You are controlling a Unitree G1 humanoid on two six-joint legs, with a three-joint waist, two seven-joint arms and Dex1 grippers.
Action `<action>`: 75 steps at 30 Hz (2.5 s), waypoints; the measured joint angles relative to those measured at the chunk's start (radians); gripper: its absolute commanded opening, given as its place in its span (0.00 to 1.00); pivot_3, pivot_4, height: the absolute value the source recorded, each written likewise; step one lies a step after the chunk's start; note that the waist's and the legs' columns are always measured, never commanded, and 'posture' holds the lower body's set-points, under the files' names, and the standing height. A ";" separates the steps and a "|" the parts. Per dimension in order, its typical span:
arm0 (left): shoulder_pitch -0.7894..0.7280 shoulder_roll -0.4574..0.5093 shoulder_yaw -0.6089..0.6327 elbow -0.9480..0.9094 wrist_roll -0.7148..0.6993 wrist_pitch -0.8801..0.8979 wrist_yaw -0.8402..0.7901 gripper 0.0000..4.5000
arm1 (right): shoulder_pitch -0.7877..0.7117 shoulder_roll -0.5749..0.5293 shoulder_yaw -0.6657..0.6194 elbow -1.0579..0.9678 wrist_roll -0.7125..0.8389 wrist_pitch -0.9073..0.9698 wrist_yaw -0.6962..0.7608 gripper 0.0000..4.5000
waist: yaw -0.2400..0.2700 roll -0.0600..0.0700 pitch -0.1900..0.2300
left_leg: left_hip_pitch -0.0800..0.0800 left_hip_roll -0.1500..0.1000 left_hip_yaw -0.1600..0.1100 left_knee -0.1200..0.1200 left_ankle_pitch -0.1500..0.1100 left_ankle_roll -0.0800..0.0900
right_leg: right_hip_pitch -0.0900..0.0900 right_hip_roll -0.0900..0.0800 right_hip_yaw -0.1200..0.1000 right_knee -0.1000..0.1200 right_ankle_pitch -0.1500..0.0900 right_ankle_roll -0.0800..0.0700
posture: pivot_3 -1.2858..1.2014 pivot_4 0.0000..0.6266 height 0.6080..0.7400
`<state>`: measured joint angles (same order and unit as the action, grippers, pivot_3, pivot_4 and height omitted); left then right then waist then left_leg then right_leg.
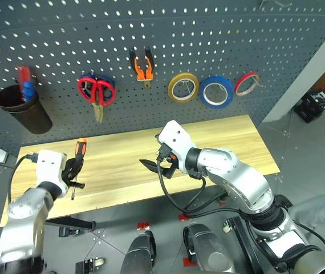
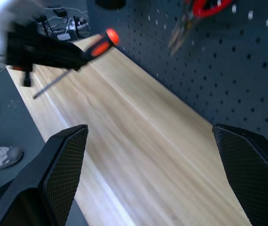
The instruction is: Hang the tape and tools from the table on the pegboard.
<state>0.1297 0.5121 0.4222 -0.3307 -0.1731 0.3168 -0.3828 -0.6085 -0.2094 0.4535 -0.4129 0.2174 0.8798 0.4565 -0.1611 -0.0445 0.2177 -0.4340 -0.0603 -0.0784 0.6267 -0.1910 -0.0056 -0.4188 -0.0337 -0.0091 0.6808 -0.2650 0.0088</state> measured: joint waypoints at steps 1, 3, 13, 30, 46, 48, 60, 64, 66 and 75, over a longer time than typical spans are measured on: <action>0.001 -0.011 0.017 -0.071 0.018 -0.014 0.041 0.11 | 0.000 0.000 0.000 0.010 0.000 -0.010 0.003 1.00 | 0.011 0.001 -0.008 | 0.001 0.001 0.000 0.000 0.001 -0.001 | 0.001 0.000 -0.001 0.000 0.000 -0.001 | 0.45 0.16 1.00; -0.044 -0.014 0.055 -0.140 0.033 -0.020 0.102 0.11 | 0.000 0.002 0.000 0.028 0.000 -0.024 0.012 1.00 | 0.029 0.004 -0.020 | 0.002 0.001 -0.001 0.001 0.001 -0.001 | 0.001 0.000 -0.003 0.000 0.001 -0.001 | 0.45 0.16 1.00; -0.658 0.098 0.101 0.265 0.028 -0.104 0.238 0.11 | -0.083 0.080 0.000 0.097 -0.013 -0.087 0.019 1.00 | 0.063 0.000 -0.035 | 0.018 0.001 0.001 0.002 0.006 -0.003 | 0.015 0.001 -0.003 -0.001 0.003 0.005 | 0.43 0.17 1.00; -0.922 0.172 -0.025 0.970 0.136 -0.558 0.300 0.11 | -0.131 0.139 -0.006 0.145 -0.041 -0.093 -0.007 1.00 | 0.003 -0.002 -0.038 | 0.008 0.001 0.002 0.001 0.003 -0.001 | 0.006 0.000 -0.001 0.000 0.006 0.001 | 0.42 0.20 1.00; -0.758 0.125 -0.002 0.823 0.060 -0.491 0.366 0.75 | -0.131 0.143 -0.005 0.145 -0.043 -0.088 -0.015 1.00 | -0.008 -0.002 -0.038 | 0.007 0.001 0.001 0.002 0.003 -0.001 | 0.006 0.000 -0.002 0.001 0.006 0.001 | 0.42 0.18 1.00; -0.711 0.112 -0.006 0.714 0.043 -0.452 0.343 0.75 | -0.123 0.142 -0.007 0.144 -0.043 -0.096 -0.015 1.00 | -0.010 -0.002 -0.039 | 0.007 0.001 0.002 0.002 0.003 -0.001 | 0.006 0.000 -0.001 0.001 0.006 0.001 | 0.43 0.18 1.00; -0.304 0.033 -0.124 0.045 -0.059 0.093 0.258 0.75 | 0.086 0.039 -0.071 0.071 -0.041 -0.212 -0.003 1.00 | -0.006 0.004 -0.063 | 0.011 0.001 0.001 0.002 0.003 -0.001 | 0.009 0.001 -0.001 0.002 0.006 0.001 | 0.46 0.12 1.00; -0.231 -0.006 -0.109 -0.015 -0.058 0.156 0.271 0.75 | 0.175 0.039 -0.136 0.110 -0.047 -0.285 -0.043 1.00 | 0.008 0.007 -0.079 | 0.017 0.001 0.001 0.001 0.003 -0.001 | 0.016 0.001 -0.001 0.000 0.005 0.003 | 0.46 0.08 1.00; -0.201 -0.034 -0.100 -0.020 -0.071 0.158 0.269 0.75 | 0.225 0.062 -0.195 0.198 -0.077 -0.371 -0.110 1.00 | 0.019 0.008 -0.089 | 0.018 0.001 0.002 0.002 0.003 -0.001 | 0.017 0.001 -0.001 0.000 0.005 0.003 | 0.46 0.06 1.00; -0.089 -0.141 -0.058 0.003 -0.098 0.143 0.265 0.75 | 0.292 0.043 -0.422 0.630 -0.157 -0.758 -0.306 1.00 | 0.028 0.011 -0.128 | 0.033 0.001 0.002 0.000 0.003 -0.001 | 0.034 0.001 -0.001 -0.003 0.000 0.002 | 0.47 0.00 1.00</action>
